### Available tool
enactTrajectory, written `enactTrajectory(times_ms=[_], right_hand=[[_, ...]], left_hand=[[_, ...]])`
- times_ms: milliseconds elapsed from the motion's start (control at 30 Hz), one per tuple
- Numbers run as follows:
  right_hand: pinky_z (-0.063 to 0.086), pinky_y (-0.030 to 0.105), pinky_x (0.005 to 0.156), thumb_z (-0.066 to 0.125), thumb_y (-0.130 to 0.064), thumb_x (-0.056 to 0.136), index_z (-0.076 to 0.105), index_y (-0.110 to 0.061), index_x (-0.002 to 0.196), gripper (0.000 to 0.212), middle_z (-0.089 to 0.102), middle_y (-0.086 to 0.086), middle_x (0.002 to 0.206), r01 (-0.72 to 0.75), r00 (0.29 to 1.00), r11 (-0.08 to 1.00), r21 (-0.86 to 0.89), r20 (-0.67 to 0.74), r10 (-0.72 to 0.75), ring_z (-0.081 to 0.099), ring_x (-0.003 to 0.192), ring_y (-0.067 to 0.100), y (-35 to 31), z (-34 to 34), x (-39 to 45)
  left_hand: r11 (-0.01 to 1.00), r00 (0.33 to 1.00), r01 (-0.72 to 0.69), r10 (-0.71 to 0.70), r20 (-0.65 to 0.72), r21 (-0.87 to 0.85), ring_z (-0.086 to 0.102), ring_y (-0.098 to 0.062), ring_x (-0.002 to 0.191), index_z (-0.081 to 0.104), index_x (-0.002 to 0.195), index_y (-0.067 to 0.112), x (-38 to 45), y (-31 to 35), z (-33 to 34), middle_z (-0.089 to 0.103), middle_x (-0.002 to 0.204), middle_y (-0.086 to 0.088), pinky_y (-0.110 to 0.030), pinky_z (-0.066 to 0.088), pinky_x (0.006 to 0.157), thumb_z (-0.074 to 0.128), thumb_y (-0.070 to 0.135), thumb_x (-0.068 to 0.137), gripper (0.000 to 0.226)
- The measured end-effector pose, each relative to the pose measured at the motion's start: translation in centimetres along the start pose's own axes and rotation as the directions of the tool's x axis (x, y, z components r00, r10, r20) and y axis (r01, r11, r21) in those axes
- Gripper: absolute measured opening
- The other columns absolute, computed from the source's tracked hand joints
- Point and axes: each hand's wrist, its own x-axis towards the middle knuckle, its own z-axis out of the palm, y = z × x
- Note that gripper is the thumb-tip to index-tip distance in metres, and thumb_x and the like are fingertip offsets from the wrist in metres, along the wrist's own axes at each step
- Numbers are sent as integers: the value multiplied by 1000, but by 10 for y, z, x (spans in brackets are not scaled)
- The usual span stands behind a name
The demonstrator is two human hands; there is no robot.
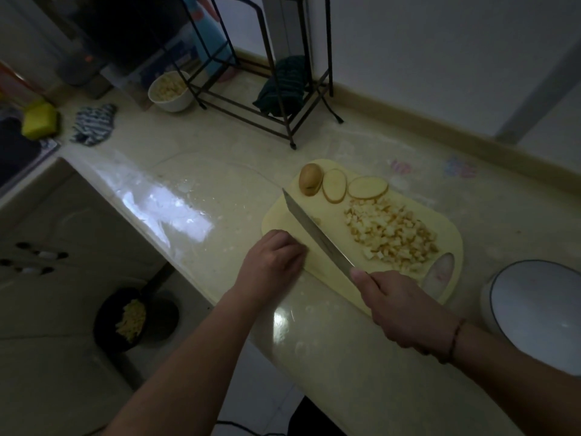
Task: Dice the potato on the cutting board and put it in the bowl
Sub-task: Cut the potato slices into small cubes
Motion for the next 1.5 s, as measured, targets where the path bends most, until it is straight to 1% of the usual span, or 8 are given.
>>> enactTrajectory(times_ms=[200,333,633,1033,1267,1333,1433,1500], right_hand=[[33,26,45,32,-55,97,45,-11,61,58,52,8,57,-15,1000,998,61,-13,16,43,35,5,-7,1,-3],[31,17,39,31,-54,97,46,-11,63,58,50,6,56,15,1000,999,39,12,-15,44,36,3,-12,1,-6],[33,21,50,31,-52,98,41,-14,56,57,44,-3,49,57,998,998,-22,13,-57,44,44,7,-11,5,-3],[30,16,48,30,-50,99,41,-14,56,57,44,-2,52,67,997,996,-53,34,-65,42,49,8,-7,9,-2],[34,28,51,30,-49,99,48,-8,60,60,53,6,55,74,997,997,-2,6,-74,45,46,7,-3,6,10],[38,25,48,31,-51,98,51,-4,63,61,56,11,58,32,999,998,48,-9,-32,46,41,7,0,2,10],[32,15,40,30,-52,98,47,-10,61,58,53,8,57,8,1000,998,62,-3,-8,45,37,3,-2,3,8],[35,16,38,31,-52,98,45,-11,61,57,51,8,57,14,1000,997,82,5,-14,44,36,3,-5,5,6]], left_hand=[[995,994,102,-102,-37,-8,66,-26,84,76,89,2,7,10,3,70,89,-11,-36,56,69,61,19,91,23],[998,997,69,-69,-20,5,64,-30,87,73,89,0,-2,12,-3,68,93,-13,-40,55,72,61,15,92,20],[997,997,77,-76,-22,9,65,-29,84,74,86,1,1,14,3,69,91,-13,-39,55,68,69,12,87,12],[999,999,52,-52,-5,7,65,-29,86,75,89,0,3,7,8,68,92,-13,-37,54,68,65,11,87,15],[999,999,44,-44,-18,6,64,-28,83,74,88,-1,2,4,10,67,88,-13,-37,54,69,69,6,87,8],[999,998,53,-53,-35,13,64,-28,82,73,85,0,3,5,9,67,87,-13,-36,54,68,67,7,88,10],[994,993,105,-104,-49,9,62,-24,82,73,84,0,4,10,8,67,86,-11,-32,52,70,62,13,89,17],[988,987,155,-155,-51,-12,62,-21,83,73,86,1,3,13,6,67,88,-10,-27,51,73,61,14,89,18]])
